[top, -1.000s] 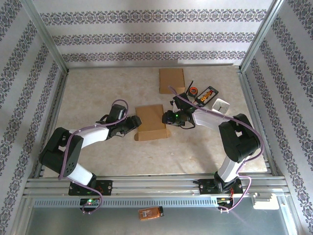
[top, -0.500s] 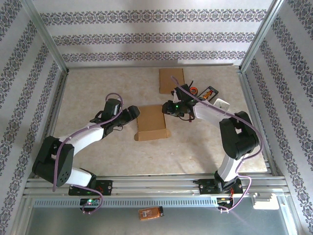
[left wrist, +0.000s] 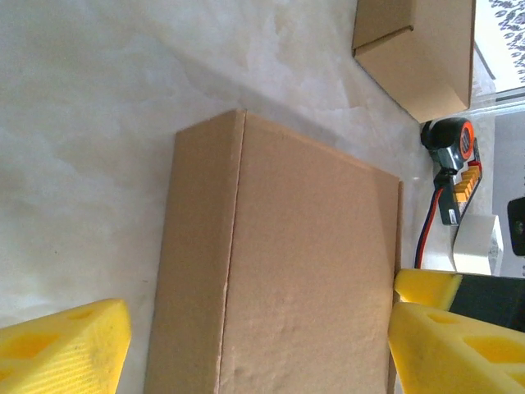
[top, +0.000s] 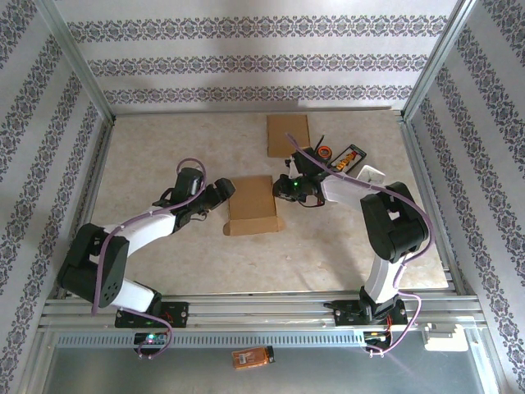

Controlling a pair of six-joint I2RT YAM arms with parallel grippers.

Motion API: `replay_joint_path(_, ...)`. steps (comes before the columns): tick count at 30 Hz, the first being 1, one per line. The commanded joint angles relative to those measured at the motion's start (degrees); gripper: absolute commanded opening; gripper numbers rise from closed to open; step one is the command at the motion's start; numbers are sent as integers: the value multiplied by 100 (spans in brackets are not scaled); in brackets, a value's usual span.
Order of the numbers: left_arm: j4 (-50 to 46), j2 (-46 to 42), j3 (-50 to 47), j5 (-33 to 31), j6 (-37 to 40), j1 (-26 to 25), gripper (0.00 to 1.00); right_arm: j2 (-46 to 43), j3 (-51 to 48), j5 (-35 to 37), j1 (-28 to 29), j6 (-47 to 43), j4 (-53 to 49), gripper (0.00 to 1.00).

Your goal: Fold the paper box

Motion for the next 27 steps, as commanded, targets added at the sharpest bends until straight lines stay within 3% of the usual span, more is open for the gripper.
replay_joint_path(1,456,162,-75,238,-198,98,83,223,-198,-202,-30,33,156,9)
replay_joint_path(7,814,305,-123,442,-349,158,84,253,-514,-435,-196,-114,521,4)
replay_joint_path(17,1106,505,-13,741,-412,166,86,289,-729,-567,-326,-220,832,3)
replay_joint_path(24,1950,870,70,1242,-605,149,86,289,-715,-577,-325,-225,823,3)
replay_joint_path(27,2247,1065,96,1370,-758,109,81,281,-724,-575,-324,-199,830,4)
